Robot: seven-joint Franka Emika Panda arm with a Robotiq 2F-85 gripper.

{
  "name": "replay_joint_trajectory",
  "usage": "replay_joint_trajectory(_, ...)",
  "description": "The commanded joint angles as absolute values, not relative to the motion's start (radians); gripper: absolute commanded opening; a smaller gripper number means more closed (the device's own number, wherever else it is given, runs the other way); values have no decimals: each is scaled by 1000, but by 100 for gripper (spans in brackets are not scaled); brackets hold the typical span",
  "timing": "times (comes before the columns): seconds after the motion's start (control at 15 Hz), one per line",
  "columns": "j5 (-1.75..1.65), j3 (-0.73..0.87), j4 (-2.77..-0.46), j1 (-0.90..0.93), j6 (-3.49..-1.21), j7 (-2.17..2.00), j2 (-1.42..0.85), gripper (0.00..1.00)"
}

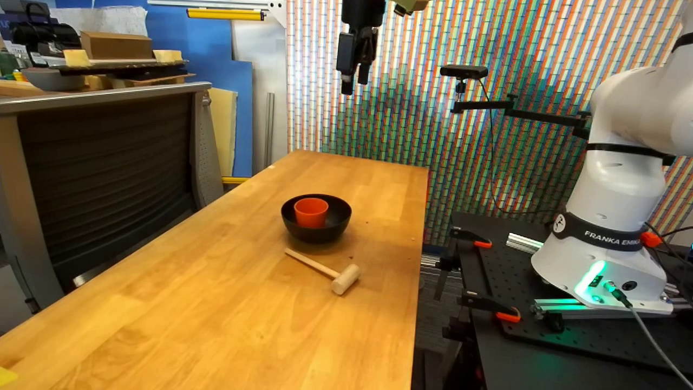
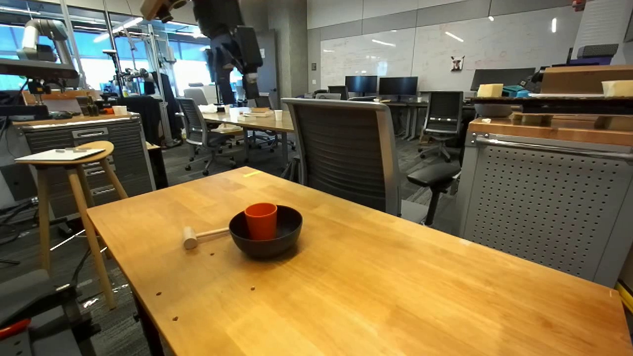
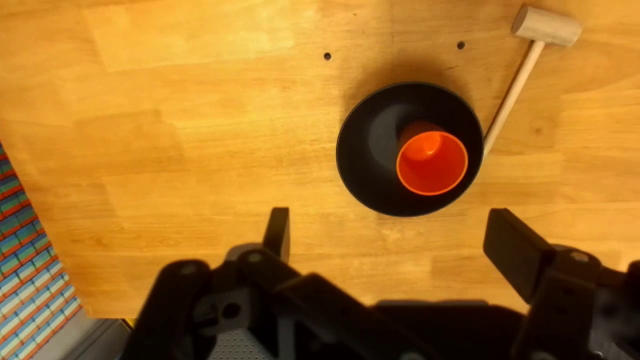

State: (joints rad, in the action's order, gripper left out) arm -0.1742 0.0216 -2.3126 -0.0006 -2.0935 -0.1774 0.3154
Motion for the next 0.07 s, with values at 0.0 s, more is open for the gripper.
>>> replay_joint_trajectory(0.0,-162,7,-2345,-20,-2102,-171,351,100)
